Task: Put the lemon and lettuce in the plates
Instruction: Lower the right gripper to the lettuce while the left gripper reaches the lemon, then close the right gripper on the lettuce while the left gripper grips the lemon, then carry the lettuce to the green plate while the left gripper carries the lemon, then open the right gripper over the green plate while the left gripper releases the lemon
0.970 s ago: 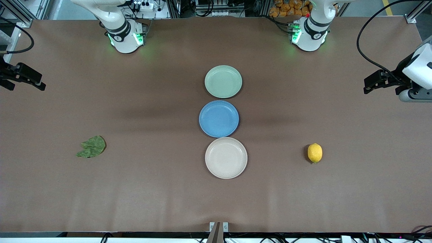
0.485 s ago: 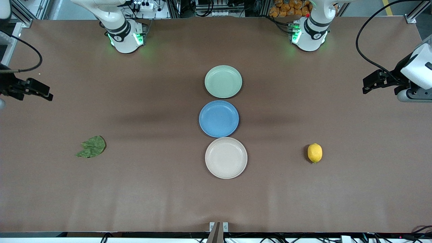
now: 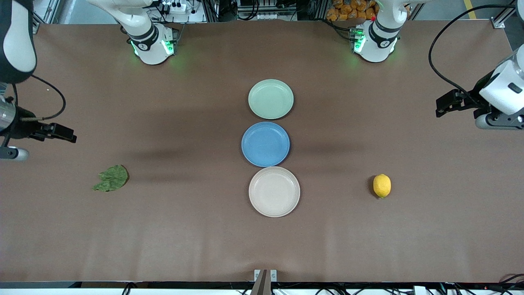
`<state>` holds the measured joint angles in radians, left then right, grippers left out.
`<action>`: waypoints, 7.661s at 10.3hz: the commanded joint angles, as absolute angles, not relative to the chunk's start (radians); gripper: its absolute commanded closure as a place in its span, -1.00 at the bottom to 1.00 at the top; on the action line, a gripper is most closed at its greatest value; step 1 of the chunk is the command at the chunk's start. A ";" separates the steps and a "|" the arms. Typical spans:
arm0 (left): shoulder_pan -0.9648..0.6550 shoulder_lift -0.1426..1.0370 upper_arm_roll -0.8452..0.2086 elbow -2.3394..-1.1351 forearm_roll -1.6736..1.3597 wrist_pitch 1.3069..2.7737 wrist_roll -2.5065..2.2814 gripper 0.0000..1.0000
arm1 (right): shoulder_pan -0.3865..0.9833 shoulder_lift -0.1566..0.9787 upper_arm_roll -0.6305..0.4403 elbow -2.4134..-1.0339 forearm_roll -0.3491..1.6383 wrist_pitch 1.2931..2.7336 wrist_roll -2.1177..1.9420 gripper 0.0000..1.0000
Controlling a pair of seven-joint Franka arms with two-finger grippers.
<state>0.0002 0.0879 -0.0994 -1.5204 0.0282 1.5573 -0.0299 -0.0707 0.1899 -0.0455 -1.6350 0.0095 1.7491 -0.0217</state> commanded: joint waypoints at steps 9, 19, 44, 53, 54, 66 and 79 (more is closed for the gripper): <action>0.000 0.395 -0.103 -1.529 0.006 1.879 -0.029 -1.00 | -0.153 0.465 -0.034 -1.756 0.017 2.142 -0.032 -1.00; -0.020 0.617 -0.104 -1.601 0.009 2.187 -0.046 -1.00 | -0.155 0.640 -0.031 -1.769 0.020 2.324 -0.023 -1.00; -0.032 0.709 -0.095 -1.733 0.048 2.470 -0.031 0.46 | -0.100 0.502 -0.017 -1.772 0.020 2.179 0.031 1.00; -0.149 0.670 -0.106 -1.554 0.057 2.290 -0.145 0.51 | 0.121 0.255 0.005 -1.939 0.104 2.129 0.409 1.00; -0.173 0.670 -0.106 -1.539 0.057 2.287 -0.178 0.51 | 0.164 0.239 0.005 -1.939 0.104 2.114 0.485 1.00; -0.452 0.816 -0.106 -1.307 -0.014 2.365 -0.572 0.51 | 0.671 0.158 0.006 -1.910 0.186 2.005 1.092 1.00; -0.545 1.005 -0.100 -1.250 -0.038 2.617 -0.583 0.47 | 0.929 0.349 0.005 -1.911 0.172 2.205 1.351 1.00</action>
